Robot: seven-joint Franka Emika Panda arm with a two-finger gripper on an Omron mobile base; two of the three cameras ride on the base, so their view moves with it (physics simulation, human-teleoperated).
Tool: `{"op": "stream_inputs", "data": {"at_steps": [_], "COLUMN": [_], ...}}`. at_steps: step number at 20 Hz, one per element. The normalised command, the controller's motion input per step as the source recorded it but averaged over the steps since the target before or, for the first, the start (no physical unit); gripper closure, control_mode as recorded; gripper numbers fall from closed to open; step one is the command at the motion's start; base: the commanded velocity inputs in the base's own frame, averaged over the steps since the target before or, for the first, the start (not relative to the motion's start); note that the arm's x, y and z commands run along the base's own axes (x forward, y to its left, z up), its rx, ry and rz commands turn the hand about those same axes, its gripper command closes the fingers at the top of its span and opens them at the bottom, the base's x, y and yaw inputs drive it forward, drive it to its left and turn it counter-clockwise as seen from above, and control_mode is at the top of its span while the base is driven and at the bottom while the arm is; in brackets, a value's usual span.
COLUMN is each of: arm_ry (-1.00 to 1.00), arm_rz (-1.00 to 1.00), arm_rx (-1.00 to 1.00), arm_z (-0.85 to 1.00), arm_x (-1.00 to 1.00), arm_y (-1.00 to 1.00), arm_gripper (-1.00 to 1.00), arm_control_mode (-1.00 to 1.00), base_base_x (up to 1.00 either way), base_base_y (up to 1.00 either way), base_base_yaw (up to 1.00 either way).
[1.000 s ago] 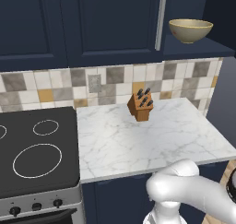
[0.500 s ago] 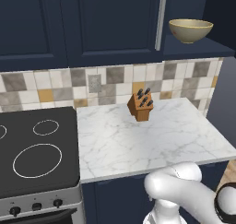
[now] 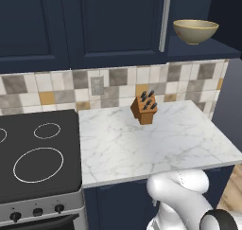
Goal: Move the bowls from the cabinet to the plates on the dining table.
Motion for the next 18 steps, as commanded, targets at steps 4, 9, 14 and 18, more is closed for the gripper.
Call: {"op": "stream_inputs", "data": {"at_steps": [4, 9, 14, 18], "arm_ry": [0.0, 0.0, 0.0, 0.0], "arm_rz": [-0.38, -0.39, -0.39, -0.36], "arm_rx": [-0.02, -0.02, -0.01, 0.0], "arm_z": [-0.08, -0.07, -0.02, 0.0], "arm_x": [0.3, 0.28, 0.26, 0.32], "arm_y": [0.32, 0.29, 0.2, 0.14], "arm_gripper": [-1.0, -1.0, -1.0, -1.0], "arm_control_mode": [-1.0, -1.0, -1.0, -1.0], "base_base_x": [0.0, 0.0, 0.0, 0.0], "base_base_y": [0.0, 0.0, 0.0, 0.0], "base_base_yaw": [0.0, 0.0, 0.0, 0.0]}}
